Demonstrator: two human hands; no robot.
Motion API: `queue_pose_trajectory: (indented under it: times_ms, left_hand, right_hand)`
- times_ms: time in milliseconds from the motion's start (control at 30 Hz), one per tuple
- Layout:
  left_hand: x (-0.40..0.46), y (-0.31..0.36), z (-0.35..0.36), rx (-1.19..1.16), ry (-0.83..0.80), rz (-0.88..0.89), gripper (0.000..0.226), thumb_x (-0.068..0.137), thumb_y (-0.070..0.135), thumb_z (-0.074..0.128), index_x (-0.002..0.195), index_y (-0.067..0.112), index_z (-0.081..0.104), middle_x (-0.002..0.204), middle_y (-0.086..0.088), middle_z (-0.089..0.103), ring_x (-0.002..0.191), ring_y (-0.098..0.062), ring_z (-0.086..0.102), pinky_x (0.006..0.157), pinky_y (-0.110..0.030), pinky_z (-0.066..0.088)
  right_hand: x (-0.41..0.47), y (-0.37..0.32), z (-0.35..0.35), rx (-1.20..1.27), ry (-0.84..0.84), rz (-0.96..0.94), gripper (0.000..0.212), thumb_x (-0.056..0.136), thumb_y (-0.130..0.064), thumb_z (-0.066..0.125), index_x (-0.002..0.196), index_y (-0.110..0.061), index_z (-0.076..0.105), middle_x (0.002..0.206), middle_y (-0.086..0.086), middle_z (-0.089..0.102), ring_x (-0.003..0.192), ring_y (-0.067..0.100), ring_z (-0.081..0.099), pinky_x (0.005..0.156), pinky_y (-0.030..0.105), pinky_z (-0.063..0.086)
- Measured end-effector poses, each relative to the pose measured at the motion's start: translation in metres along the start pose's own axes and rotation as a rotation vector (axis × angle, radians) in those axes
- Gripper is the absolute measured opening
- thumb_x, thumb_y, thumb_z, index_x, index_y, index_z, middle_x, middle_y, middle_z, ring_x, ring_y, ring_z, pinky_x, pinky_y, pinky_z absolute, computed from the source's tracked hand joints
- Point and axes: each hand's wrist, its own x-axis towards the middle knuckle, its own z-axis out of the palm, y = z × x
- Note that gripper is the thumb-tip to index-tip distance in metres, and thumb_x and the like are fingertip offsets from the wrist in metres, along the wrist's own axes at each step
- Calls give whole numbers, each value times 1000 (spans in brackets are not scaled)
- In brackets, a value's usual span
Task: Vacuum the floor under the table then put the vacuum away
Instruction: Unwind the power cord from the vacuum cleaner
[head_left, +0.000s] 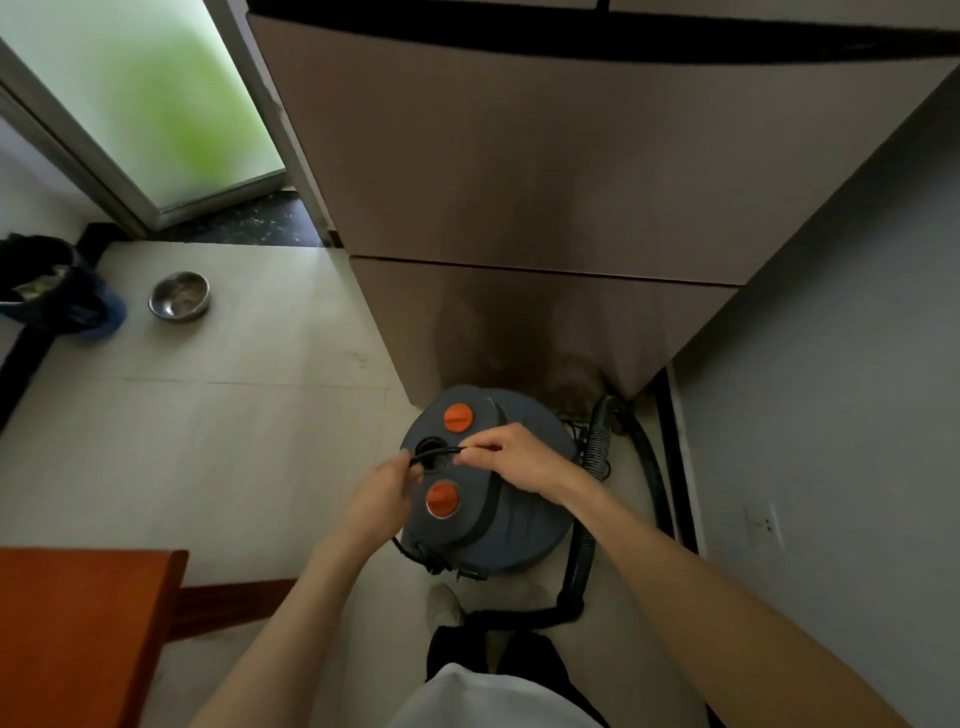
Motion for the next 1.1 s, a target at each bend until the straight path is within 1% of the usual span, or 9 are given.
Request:
queue_pose_trajectory:
  times_ms: [100, 200, 333, 433, 567, 700, 933, 1033, 1100]
  left_hand:
    - [0, -25, 3, -59, -15, -82, 11, 97, 5, 36, 92, 8, 46, 81, -4, 50, 84, -32, 53, 65, -29, 31]
    - [-3, -53, 9, -69, -47, -200, 17, 92, -4, 36, 87, 10, 44, 83, -3, 49, 84, -25, 50, 71, -28, 37]
    - [-3, -66, 4, -49, 71, -266, 17, 92, -4, 41, 94, 8, 52, 101, -12, 53, 93, -24, 50, 78, -30, 41]
    - [8, -61, -16, -54, 249, -237, 19, 96, 3, 42, 104, 0, 58, 108, -17, 54, 101, -31, 52, 86, -39, 45]
    - [18, -30, -40, -100, 388, -102, 27, 98, 17, 45, 109, -2, 61, 104, -15, 47, 87, -23, 48, 80, -28, 39]
    - [19, 14, -57, -68, 532, 121, 24, 95, 17, 54, 108, 2, 67, 90, -8, 41, 79, -19, 42, 72, -25, 34]
    - [30, 117, -53, -25, 463, 522, 21, 92, 18, 58, 108, 11, 69, 84, -1, 51, 72, -13, 49, 62, -11, 31]
    - [40, 154, -36, -498, 219, 332, 26, 92, 8, 56, 117, 11, 65, 98, -5, 65, 92, -14, 61, 78, -5, 40]
    - [43, 182, -25, -1103, -118, 72, 30, 94, 1, 49, 123, 4, 56, 108, -12, 65, 110, -23, 60, 91, -24, 47]
  right_hand:
    - [1, -3, 12, 110, -24, -29, 25, 95, -17, 54, 115, -7, 67, 117, 5, 66, 105, 9, 58, 89, 19, 45]
    - [0, 0, 18, 209, -5, -11, 26, 96, -14, 52, 118, -6, 65, 116, 4, 67, 81, -8, 56, 66, 5, 41]
    - [-3, 10, 17, 285, 5, -2, 20, 97, -16, 52, 108, -12, 68, 71, -18, 61, 57, -10, 50, 61, 8, 37]
    - [-3, 9, 6, 407, 120, -28, 18, 97, -16, 51, 93, -20, 69, 61, -8, 46, 63, 7, 40, 68, 19, 34]
    - [-7, 1, -16, 479, 246, -86, 23, 98, -13, 47, 86, -13, 67, 65, -1, 43, 64, 10, 39, 66, 21, 35]
    - [-22, 9, -45, 403, 347, -31, 30, 98, -29, 47, 87, -11, 67, 68, -1, 49, 68, 11, 46, 68, 23, 39]
    - [-60, 21, -81, 304, 395, -167, 31, 98, -27, 46, 90, -9, 70, 56, -6, 40, 52, 2, 40, 60, 12, 36]
    - [-78, 37, -97, 287, 445, -202, 28, 97, -25, 48, 82, -17, 70, 57, -5, 39, 55, 4, 40, 61, 13, 36]
    - [-88, 56, -106, 294, 447, -187, 27, 97, -24, 49, 80, -20, 70, 58, -2, 40, 56, 6, 39, 60, 15, 34]
